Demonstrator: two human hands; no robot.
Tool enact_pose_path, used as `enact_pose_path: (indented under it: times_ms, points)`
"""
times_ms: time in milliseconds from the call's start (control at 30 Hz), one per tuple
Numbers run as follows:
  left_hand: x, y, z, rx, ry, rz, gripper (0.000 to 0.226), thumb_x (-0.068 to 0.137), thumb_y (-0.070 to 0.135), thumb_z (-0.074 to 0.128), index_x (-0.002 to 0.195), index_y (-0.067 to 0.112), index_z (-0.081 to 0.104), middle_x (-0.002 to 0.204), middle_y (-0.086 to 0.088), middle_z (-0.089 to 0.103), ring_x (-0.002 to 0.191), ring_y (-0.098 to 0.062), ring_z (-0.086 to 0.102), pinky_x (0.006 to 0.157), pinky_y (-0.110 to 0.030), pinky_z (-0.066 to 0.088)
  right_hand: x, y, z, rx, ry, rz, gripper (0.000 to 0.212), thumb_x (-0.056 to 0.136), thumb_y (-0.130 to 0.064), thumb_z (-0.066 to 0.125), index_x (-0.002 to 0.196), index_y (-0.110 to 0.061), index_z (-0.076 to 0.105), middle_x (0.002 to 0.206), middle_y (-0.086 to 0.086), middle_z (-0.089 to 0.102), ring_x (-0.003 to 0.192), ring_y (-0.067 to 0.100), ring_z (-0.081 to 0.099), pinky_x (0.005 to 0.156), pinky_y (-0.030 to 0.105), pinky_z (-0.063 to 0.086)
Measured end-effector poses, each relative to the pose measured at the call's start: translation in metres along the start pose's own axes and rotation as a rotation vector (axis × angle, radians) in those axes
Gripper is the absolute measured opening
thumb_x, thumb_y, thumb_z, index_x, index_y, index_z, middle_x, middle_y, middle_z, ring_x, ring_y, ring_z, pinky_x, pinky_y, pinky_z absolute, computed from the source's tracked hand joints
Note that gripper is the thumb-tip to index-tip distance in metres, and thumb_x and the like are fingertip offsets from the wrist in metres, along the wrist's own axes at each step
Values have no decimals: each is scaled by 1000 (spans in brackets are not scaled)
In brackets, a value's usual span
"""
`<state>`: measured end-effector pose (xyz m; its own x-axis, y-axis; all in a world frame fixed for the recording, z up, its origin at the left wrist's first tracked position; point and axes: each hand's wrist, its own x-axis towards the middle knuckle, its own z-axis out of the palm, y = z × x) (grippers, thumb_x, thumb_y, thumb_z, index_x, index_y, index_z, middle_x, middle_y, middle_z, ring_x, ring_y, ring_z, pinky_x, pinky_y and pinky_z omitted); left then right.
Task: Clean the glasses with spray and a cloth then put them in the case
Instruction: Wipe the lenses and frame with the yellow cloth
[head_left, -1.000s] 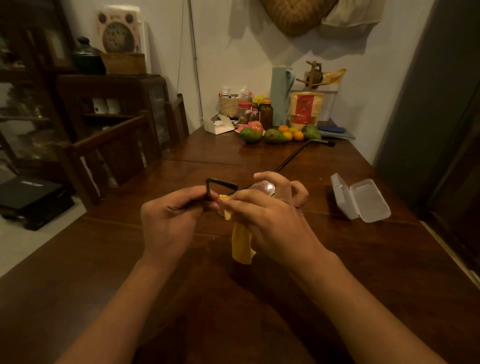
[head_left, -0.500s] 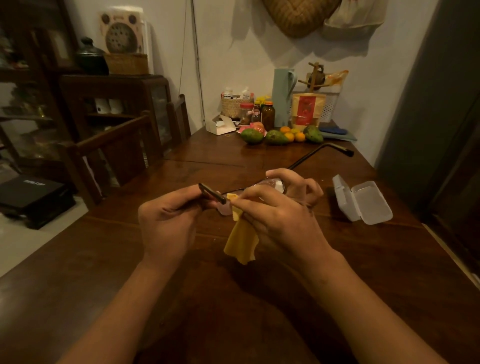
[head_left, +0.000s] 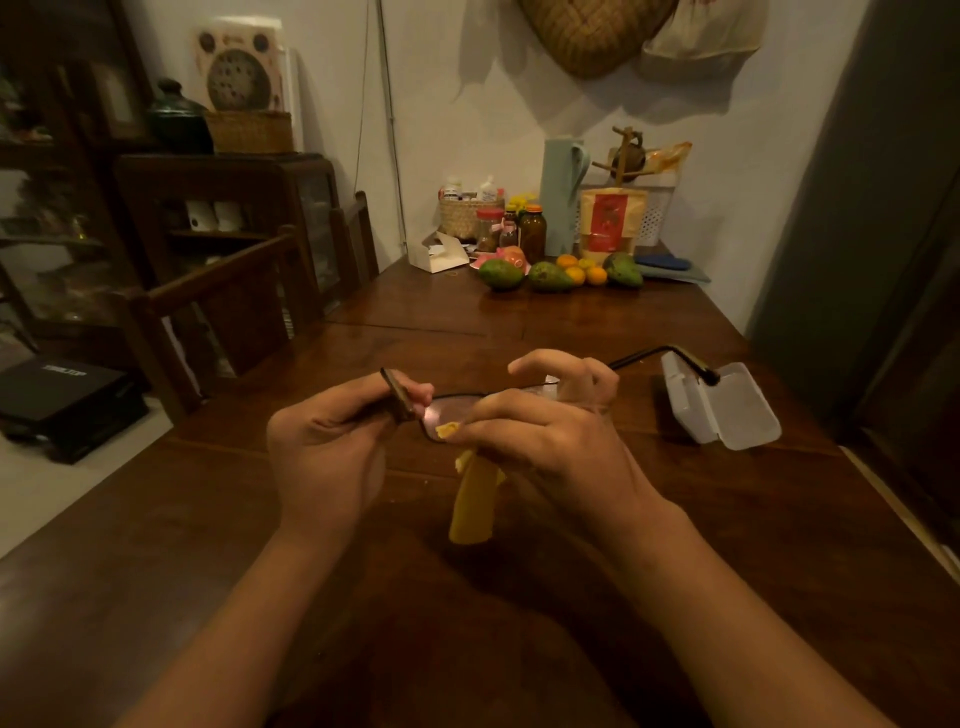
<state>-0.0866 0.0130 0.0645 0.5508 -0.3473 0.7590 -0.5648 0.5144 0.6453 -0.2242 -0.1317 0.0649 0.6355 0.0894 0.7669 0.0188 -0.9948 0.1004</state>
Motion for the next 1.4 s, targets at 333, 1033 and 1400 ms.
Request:
enact_pose_path:
  times_ms: [333,1033,1400]
  points:
    - [0,7,1,77,-29,116,23,72,-24,61,94,-17,65,86,-11,71,85,-18,73,78,-24,56,3,-9,1,-129,19,-15,38,88,-22,72,125,-30,68,127,-12,65,126,24,36,91,47,31]
    - [-4,12,6,125,-1,88,24,71,-26,61,95,-21,64,89,-13,69,86,-8,72,79,-16,54,3,-10,-2,-198,-18,50,45,87,-18,55,130,-31,64,131,-12,62,133,26,33,92,44,22]
    - [-4,11,7,88,39,77,32,72,-27,59,98,-9,65,86,12,75,85,-9,72,78,-19,55,6,-16,-2,-236,5,157,42,77,-27,84,116,-32,69,120,-12,65,132,28,32,88,50,27]
